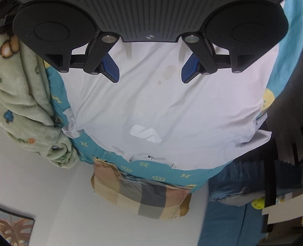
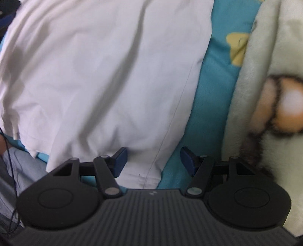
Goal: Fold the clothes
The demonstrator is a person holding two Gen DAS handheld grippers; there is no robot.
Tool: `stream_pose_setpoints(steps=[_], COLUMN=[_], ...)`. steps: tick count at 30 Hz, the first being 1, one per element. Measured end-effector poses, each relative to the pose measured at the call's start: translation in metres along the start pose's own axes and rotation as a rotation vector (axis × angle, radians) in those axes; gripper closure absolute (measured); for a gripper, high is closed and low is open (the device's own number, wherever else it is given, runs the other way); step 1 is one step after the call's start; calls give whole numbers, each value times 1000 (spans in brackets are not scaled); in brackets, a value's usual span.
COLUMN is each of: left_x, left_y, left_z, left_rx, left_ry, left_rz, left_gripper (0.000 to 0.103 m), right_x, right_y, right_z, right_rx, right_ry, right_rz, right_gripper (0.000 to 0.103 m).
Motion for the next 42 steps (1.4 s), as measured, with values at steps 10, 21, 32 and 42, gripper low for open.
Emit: stream_pose_setpoints(steps=[10,21,32,42], left_x=[1,-5,-1,3], left_y=[-2,-10,-12,24], left_z=[-4,1,-13,-18], left_rx=[28,27,6,-65], left_ry=[69,35,38,30], left_rz=[-28,-16,-23,-1], left_gripper=[29,29,29,29], right_x=[-18,-34,65,204], right_y=[-9,-32,-118,-65], right_z=[30,31,-9,-89], right_rx=[-102,-134,107,398], right_ry=[-149,-228,88,724], right_rz=[37,88,-425,-760], right_gripper=[98,99,96,43])
Point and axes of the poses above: each gripper's, at about its wrist camera, not at the fingertips, and y roughly the way its jaws point, z to its left, x to its top, the point moved 2 cm from there along y, roughly the way its jaws point, and after that the axes turned 10 degrees about y, right-handed, at the moved point
